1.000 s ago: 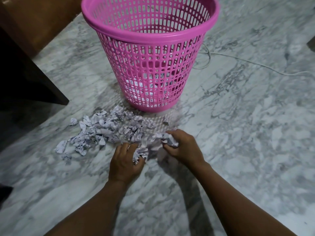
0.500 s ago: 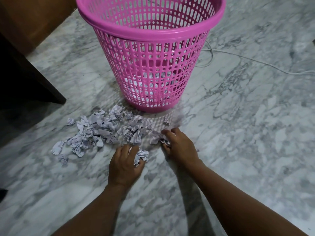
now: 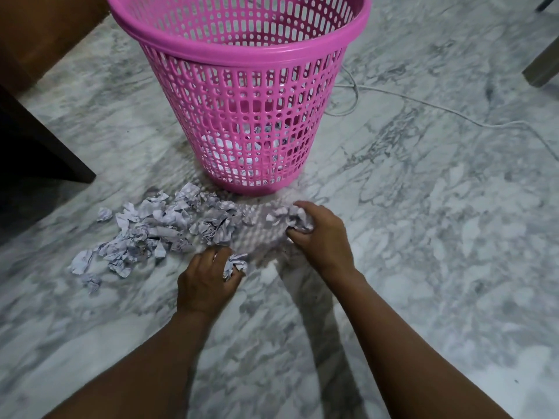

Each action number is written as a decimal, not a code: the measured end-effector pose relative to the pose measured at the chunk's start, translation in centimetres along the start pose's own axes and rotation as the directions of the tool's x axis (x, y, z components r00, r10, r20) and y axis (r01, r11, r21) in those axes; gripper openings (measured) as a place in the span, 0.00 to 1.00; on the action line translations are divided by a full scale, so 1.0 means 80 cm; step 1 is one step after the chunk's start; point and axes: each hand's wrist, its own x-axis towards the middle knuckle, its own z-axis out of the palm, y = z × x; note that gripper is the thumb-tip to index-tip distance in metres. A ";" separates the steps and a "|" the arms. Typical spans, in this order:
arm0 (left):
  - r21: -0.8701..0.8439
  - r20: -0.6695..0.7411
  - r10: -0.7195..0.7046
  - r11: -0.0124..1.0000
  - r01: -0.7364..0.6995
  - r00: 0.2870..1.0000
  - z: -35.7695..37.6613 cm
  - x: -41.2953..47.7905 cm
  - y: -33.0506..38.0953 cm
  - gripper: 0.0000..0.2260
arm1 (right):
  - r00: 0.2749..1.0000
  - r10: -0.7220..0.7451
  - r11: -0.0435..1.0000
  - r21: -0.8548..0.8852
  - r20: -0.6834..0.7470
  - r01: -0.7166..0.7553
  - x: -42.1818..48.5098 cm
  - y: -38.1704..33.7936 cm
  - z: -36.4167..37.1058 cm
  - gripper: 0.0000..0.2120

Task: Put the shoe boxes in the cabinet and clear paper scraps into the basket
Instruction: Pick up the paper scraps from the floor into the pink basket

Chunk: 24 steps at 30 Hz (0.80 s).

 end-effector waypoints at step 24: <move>0.006 0.032 0.004 1.000 -0.004 0.999 -0.001 0.004 0.005 0.18 | 0.991 0.137 0.990 -0.018 0.002 -0.137 -0.068 0.061 -0.009 0.18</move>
